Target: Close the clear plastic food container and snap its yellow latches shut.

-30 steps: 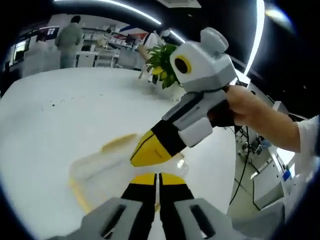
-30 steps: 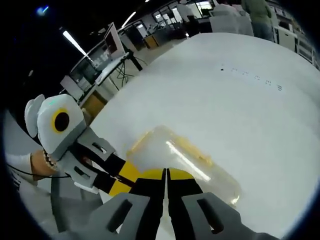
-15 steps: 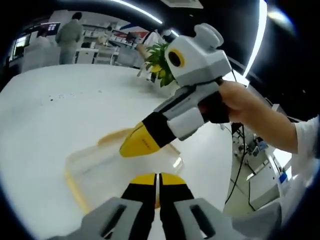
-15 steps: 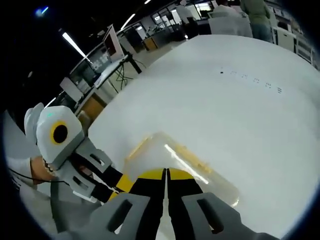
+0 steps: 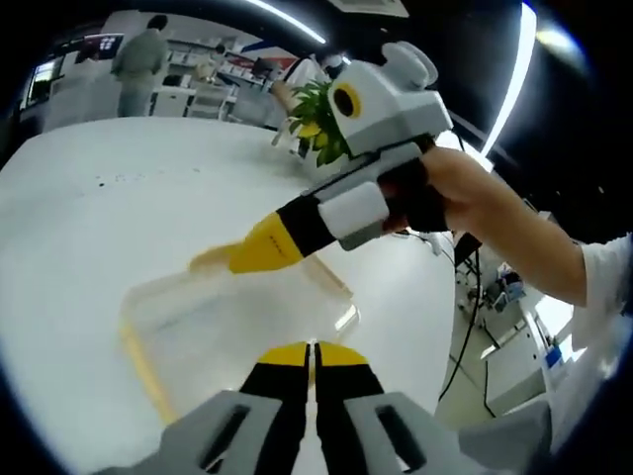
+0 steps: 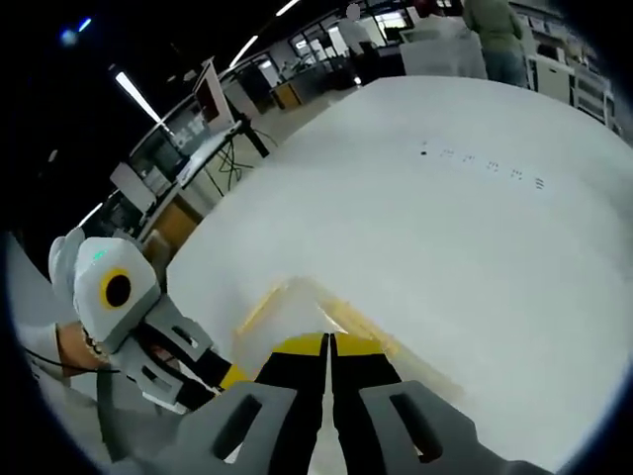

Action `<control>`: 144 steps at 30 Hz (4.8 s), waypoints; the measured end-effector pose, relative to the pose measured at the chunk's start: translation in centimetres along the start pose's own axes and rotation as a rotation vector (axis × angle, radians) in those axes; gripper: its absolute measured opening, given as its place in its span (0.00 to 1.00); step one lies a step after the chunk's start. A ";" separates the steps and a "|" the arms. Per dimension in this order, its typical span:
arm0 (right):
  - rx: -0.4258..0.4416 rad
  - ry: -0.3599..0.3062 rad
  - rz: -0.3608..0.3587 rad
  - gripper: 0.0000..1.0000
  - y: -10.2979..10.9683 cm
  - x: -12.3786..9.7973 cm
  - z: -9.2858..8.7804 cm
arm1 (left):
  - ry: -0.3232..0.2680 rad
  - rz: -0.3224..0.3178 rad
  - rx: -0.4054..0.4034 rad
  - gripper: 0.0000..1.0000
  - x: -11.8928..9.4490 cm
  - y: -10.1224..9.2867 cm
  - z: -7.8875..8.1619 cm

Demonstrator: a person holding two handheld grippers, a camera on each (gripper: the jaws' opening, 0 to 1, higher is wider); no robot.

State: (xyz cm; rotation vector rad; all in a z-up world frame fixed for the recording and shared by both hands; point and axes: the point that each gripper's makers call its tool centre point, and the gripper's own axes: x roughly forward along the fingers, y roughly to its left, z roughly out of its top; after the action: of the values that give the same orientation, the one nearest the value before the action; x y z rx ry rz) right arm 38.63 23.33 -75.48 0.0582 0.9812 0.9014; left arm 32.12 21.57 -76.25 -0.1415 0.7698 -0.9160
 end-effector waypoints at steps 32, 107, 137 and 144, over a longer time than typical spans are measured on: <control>0.038 -0.070 -0.118 0.00 -2.8 -0.7 1.5 | -0.002 -0.002 0.003 0.00 -0.2 -0.1 -0.3; -0.492 0.273 -0.041 0.29 -2.1 1.0 0.4 | 0.238 -0.073 0.726 0.39 0.5 -0.1 0.4; -0.517 0.550 0.161 0.28 -1.0 1.8 -1.7 | 0.265 0.013 0.994 0.40 1.0 0.3 -1.2; -0.510 0.555 0.165 0.28 -1.2 1.3 -1.9 | 0.226 0.013 1.004 0.40 1.3 0.1 -0.9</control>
State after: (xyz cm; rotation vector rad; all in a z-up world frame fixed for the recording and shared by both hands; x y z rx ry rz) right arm 38.30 22.84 -78.02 -0.5783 1.2355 1.3360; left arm 32.08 20.82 -77.71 0.8566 0.4384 -1.2211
